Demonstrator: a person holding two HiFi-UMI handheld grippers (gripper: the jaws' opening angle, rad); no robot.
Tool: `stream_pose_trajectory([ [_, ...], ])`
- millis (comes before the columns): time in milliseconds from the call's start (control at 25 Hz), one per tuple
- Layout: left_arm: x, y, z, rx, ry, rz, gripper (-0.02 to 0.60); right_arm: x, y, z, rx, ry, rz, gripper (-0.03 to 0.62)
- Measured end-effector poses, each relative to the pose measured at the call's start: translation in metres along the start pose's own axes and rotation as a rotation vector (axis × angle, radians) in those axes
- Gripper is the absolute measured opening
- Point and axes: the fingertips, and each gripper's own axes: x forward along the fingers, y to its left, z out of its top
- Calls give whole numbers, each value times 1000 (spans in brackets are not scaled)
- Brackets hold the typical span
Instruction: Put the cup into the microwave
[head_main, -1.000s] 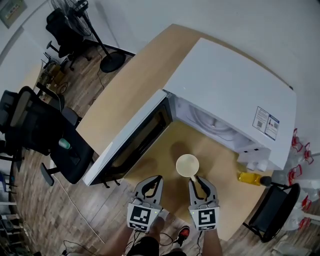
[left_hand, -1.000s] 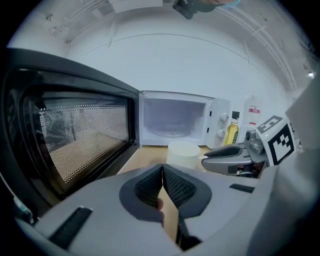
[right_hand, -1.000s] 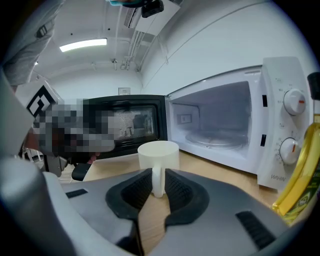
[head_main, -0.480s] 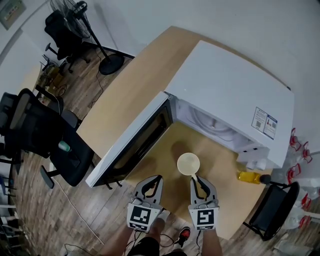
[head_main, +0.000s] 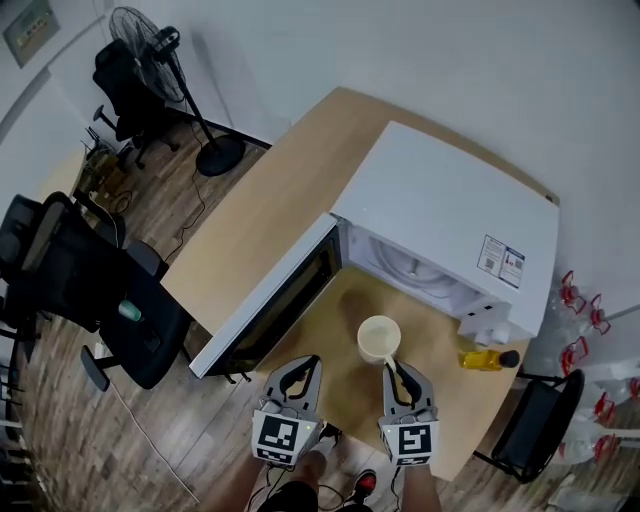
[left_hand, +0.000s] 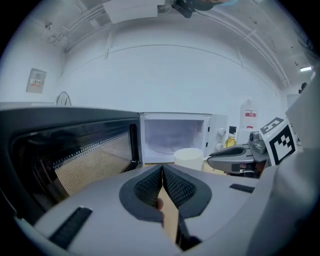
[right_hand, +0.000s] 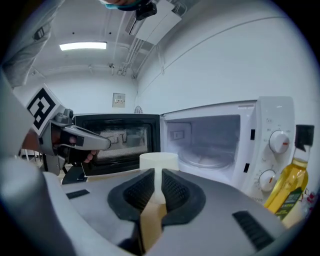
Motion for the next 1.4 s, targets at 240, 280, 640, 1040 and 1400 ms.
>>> stream_pose_trajectory([
  [240, -14, -6, 36, 20, -52, -3, 24, -23, -4, 42, 3, -62, -24, 48],
  [280, -17, -7, 42, 22, -60, -5, 23, -27, -5, 49, 5, -75, -31, 48],
  [640, -23, -20, 86, 59, -115, -41, 25, -51, -17, 93, 28, -167, -102, 48],
  [1040, 4, -24, 106, 91, -133, -121, 25, -40, -41, 105, 50, -199, -214, 48],
  [1400, 40, -23, 105, 105, -123, -159, 23, -24, -67, 98, 56, -211, -274, 48],
])
